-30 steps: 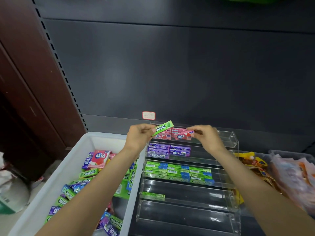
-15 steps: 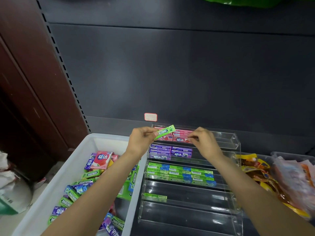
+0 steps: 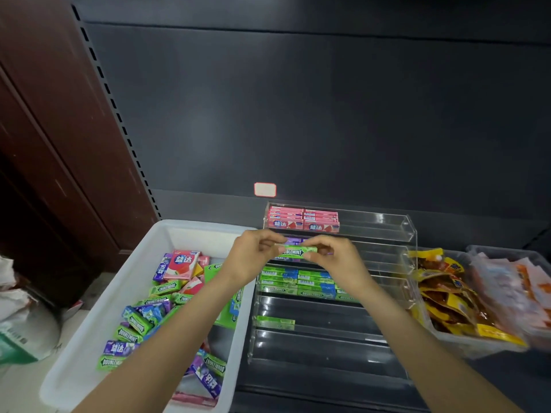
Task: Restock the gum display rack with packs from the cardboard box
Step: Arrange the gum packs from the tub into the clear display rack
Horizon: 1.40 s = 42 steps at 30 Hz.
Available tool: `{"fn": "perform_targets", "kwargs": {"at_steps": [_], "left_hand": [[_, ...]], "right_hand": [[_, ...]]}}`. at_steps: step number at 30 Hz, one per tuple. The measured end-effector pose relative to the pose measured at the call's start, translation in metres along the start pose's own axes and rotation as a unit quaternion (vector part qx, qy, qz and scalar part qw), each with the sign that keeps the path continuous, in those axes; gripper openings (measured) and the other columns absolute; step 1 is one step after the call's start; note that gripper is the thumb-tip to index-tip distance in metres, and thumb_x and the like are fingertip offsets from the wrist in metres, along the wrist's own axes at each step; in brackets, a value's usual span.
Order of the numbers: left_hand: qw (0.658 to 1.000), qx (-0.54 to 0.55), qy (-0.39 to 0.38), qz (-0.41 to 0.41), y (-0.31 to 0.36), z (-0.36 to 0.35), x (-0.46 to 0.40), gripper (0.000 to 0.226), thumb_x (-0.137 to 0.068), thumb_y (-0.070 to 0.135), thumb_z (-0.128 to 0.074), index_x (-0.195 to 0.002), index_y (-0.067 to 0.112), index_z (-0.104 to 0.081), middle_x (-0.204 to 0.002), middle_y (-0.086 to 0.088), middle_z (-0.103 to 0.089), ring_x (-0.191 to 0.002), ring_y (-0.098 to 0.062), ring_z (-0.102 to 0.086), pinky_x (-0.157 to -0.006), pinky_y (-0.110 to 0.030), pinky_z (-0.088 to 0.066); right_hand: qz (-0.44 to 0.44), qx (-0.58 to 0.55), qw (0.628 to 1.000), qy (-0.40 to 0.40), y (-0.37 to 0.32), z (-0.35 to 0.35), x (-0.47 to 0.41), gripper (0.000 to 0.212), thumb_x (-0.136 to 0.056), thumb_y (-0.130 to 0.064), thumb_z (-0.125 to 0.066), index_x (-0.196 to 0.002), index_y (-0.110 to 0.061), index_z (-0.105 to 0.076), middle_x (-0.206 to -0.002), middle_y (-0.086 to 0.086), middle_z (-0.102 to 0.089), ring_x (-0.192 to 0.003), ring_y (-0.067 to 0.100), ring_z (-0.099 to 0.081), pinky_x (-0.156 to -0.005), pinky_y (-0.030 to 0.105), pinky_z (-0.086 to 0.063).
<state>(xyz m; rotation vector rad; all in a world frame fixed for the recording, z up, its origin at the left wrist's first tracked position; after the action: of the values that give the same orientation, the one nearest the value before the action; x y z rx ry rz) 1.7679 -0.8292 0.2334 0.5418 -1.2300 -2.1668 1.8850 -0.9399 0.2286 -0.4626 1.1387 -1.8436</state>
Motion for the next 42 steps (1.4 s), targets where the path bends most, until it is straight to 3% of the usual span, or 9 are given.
{"fn": "perform_targets", "kwargs": {"at_steps": [3,7,11,14,19,24,30,34,42], "left_hand": [[0.997,-0.081,-0.005,0.003,-0.019,0.004,0.015,0.032,-0.087,0.017,-0.065,-0.118,0.016,-0.061,-0.116,-0.003,-0.06,-0.093,-0.01,-0.057,-0.067,-0.004,-0.04],[0.986,-0.158,-0.035,0.035,-0.054,0.009,0.03,0.058,-0.086,0.02,-0.067,-0.138,0.014,-0.043,-0.136,-0.009,-0.046,-0.116,-0.02,-0.053,-0.095,-0.024,-0.041],[0.979,-0.145,-0.132,0.047,-0.081,-0.008,0.048,0.065,-0.086,0.02,-0.066,-0.143,0.014,-0.035,-0.144,-0.006,-0.04,-0.122,-0.019,-0.05,-0.096,-0.021,-0.037],[0.981,-0.137,-0.138,0.025,-0.089,-0.01,0.054,0.067,-0.085,0.015,-0.067,-0.143,0.011,-0.035,-0.148,-0.007,-0.033,-0.118,-0.021,-0.052,-0.096,-0.022,-0.039],[0.984,-0.058,-0.151,0.08,-0.112,-0.01,0.062,0.065,-0.085,0.014,-0.068,-0.142,0.013,-0.038,-0.135,-0.009,-0.049,-0.111,-0.014,-0.053,-0.082,-0.017,-0.042],[0.984,-0.014,-0.148,0.096,-0.118,-0.009,0.068,0.065,-0.085,0.017,-0.067,-0.143,0.018,-0.038,-0.14,-0.001,-0.047,-0.117,-0.014,-0.052,-0.087,-0.019,-0.041],[0.988,0.015,-0.113,0.107,-0.117,-0.007,0.075,0.059,-0.086,0.014,-0.065,-0.141,0.014,-0.041,-0.141,0.001,-0.046,-0.109,-0.013,-0.056,-0.081,-0.018,-0.044],[0.99,0.002,-0.091,0.112,-0.115,-0.005,0.078,0.053,-0.087,0.014,-0.065,-0.137,0.013,-0.046,-0.136,-0.004,-0.052,-0.106,-0.016,-0.06,-0.089,-0.023,-0.045],[0.997,-0.05,-0.005,0.052,-0.09,0.032,0.093,0.027,-0.092,0.018,-0.057,-0.118,0.012,-0.06,-0.109,0.002,-0.064,-0.09,-0.008,-0.057,-0.074,-0.014,-0.043]], "right_hand": [[-0.025,0.003,1.0,0.007,0.013,-0.012,0.016,0.018,-0.081,-0.01,-0.071,-0.094,-0.021,-0.073,-0.087,-0.013,-0.069,-0.077,-0.002,-0.063,-0.071,0.009,-0.045],[-0.063,0.053,0.996,0.016,0.034,-0.036,0.04,0.018,-0.082,-0.006,-0.069,-0.097,-0.015,-0.073,-0.094,-0.004,-0.071,-0.082,0.007,-0.064,-0.075,0.009,-0.047],[-0.086,0.123,0.988,0.025,0.046,-0.057,0.063,0.019,-0.085,-0.006,-0.066,-0.102,-0.012,-0.072,-0.103,-0.003,-0.07,-0.083,0.005,-0.062,-0.076,0.001,-0.04],[-0.1,0.187,0.977,0.037,0.052,-0.068,0.074,0.019,-0.087,-0.007,-0.064,-0.103,-0.013,-0.072,-0.105,0.002,-0.069,-0.075,0.005,-0.058,-0.072,0.002,-0.036],[-0.121,0.256,0.958,0.041,0.056,-0.079,0.075,0.022,-0.09,-0.008,-0.059,-0.108,-0.016,-0.07,-0.109,0.004,-0.067,-0.081,0.016,-0.065,-0.08,0.02,-0.048],[-0.144,0.273,0.95,-0.035,0.067,-0.102,0.07,0.026,-0.093,-0.006,-0.052,-0.112,-0.016,-0.067,-0.116,0.007,-0.063,-0.091,0.023,-0.064,-0.086,0.035,-0.051],[-0.128,0.266,0.95,-0.1,0.062,-0.114,0.064,0.023,-0.095,-0.019,-0.053,-0.113,-0.015,-0.066,-0.113,0.004,-0.065,-0.098,0.02,-0.061,-0.086,0.032,-0.049],[-0.103,0.266,0.95,-0.125,0.056,-0.123,0.065,0.028,-0.095,-0.026,-0.052,-0.117,-0.013,-0.064,-0.118,0.007,-0.063,-0.105,0.022,-0.059,-0.088,0.034,-0.048],[-0.053,0.28,0.956,-0.073,0.03,-0.11,0.067,0.029,-0.096,-0.027,-0.05,-0.122,-0.016,-0.06,-0.12,0.002,-0.059,-0.109,0.018,-0.055,-0.086,0.037,-0.05]]}}
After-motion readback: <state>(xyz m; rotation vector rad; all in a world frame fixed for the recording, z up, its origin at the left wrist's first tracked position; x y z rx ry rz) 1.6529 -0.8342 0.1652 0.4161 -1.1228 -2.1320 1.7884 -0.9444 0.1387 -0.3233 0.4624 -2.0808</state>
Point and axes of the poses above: each hand's wrist, its own x-axis away from the middle knuckle, its own z-axis out of the back of the hand, y = z × x, the point moved 10 cm from there along -x, towards the middle knuckle
